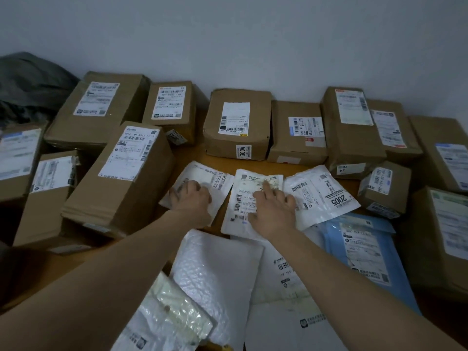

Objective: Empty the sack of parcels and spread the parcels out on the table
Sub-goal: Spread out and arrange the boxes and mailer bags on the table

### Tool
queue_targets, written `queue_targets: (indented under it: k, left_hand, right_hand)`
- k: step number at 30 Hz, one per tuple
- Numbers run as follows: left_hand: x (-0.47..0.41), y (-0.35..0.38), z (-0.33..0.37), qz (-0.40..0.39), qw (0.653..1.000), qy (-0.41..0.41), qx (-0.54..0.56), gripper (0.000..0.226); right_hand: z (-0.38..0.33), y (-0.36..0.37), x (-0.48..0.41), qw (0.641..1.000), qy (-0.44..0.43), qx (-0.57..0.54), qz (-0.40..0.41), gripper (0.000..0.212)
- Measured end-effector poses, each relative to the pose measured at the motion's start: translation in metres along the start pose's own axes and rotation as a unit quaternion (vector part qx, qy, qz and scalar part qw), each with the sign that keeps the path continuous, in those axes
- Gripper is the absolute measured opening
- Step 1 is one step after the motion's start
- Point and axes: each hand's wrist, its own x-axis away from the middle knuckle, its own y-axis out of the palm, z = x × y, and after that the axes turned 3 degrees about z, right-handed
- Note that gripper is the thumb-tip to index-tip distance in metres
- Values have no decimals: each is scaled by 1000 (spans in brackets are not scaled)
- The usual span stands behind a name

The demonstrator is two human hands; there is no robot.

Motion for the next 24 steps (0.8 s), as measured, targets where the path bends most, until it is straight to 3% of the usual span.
queue_targets:
  k: [3,5,7,9,13,15,17,20,22,24]
  left_hand:
    - [2,-1,-3,49,998,0,45,55]
    - [2,0,0,86,991,72,75,62]
    - [5,1,6,59,982,175,41,64]
    - [4,6,13,1,976,217,-21,63]
    - [-4,11,20,-10,983,181,-30,63]
    - [-1,13,18,21,983,179,-20,62]
    - [10,11,15,54,978,197,46,63]
    - [36,0,8,-21,965,231,120,79]
    - [50,-4,4,-100,963,242,66,84]
    - [60,-3,1,-103,956,271,-29,88]
  right_hand:
    - [-10,-4,-17,998,-24,-48,-36,60]
    - [-14,-6,-26,995,-33,-84,-46,62]
    - [-11,-8,-26,994,-27,-99,-22,62]
    - [1,-7,-18,997,3,-74,27,58]
    - [39,-5,-4,998,56,-15,1,50]
    - [52,-1,2,999,45,2,3,56]
    - [52,1,10,998,1,-13,55,57]
    - [35,1,25,991,-52,-94,81,43]
    - [21,0,35,988,-42,-147,26,37]
    - [11,1,43,982,-27,-182,-35,41]
